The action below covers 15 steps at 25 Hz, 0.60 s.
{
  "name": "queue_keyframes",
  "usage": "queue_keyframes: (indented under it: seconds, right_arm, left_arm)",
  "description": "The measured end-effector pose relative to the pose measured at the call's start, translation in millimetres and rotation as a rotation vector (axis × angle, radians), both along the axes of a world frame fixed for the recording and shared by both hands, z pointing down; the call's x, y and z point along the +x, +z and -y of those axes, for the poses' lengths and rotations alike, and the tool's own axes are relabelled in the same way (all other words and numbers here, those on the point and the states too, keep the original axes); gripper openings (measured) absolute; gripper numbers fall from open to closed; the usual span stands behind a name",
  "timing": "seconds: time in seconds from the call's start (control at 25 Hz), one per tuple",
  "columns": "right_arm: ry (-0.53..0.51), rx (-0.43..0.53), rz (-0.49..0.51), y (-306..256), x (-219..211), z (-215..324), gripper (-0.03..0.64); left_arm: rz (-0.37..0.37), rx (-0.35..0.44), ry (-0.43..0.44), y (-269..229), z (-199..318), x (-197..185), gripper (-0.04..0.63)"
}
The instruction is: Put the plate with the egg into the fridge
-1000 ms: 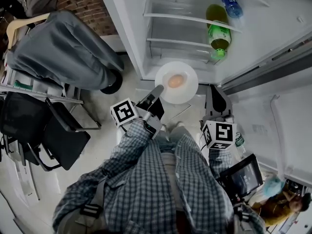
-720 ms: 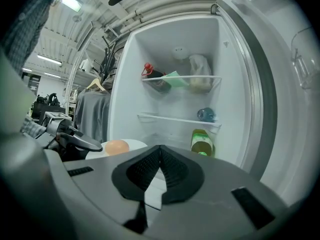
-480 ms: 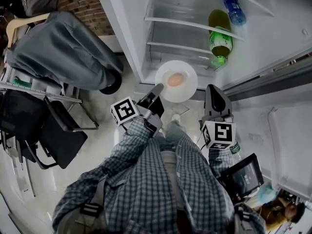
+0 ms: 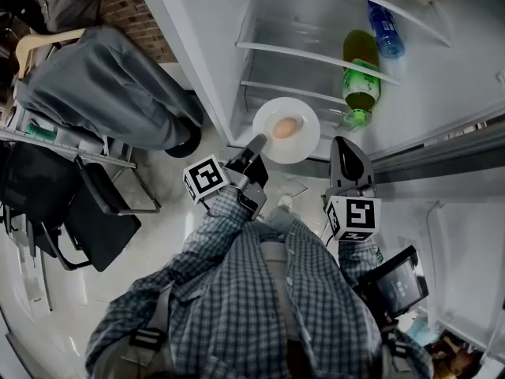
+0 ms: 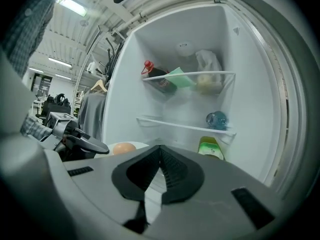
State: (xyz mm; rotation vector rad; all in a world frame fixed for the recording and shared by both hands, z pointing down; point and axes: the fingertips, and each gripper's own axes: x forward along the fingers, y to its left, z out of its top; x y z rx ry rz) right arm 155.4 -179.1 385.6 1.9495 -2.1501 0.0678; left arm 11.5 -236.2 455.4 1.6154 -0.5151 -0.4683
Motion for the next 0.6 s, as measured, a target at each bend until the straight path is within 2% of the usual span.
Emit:
queue_keyframes:
  seconds: [0.12, 0.32, 0.44, 0.6]
  right_arm:
    - [-0.011, 0.0, 0.003, 0.1, 4.2, 8.7, 0.006]
    - [-0.027, 0.005, -0.008, -2.6, 10.7, 23.0, 0.006]
    - [-0.026, 0.006, -0.004, -3.5, 16.4, 28.0, 0.006]
    - [-0.034, 0.006, -0.006, -5.0, 20.9, 33.5, 0.006]
  left_arm:
    - [0.02, 0.004, -0.016, 1.8, 9.2, 6.1, 0.018]
    - [-0.012, -0.011, -0.046, 3.9, 23.5, 17.4, 0.018]
    - [0.026, -0.017, -0.053, 9.7, 32.0, 21.4, 0.018]
    - [0.04, -0.015, -0.067, 10.9, 43.9, 30.4, 0.018]
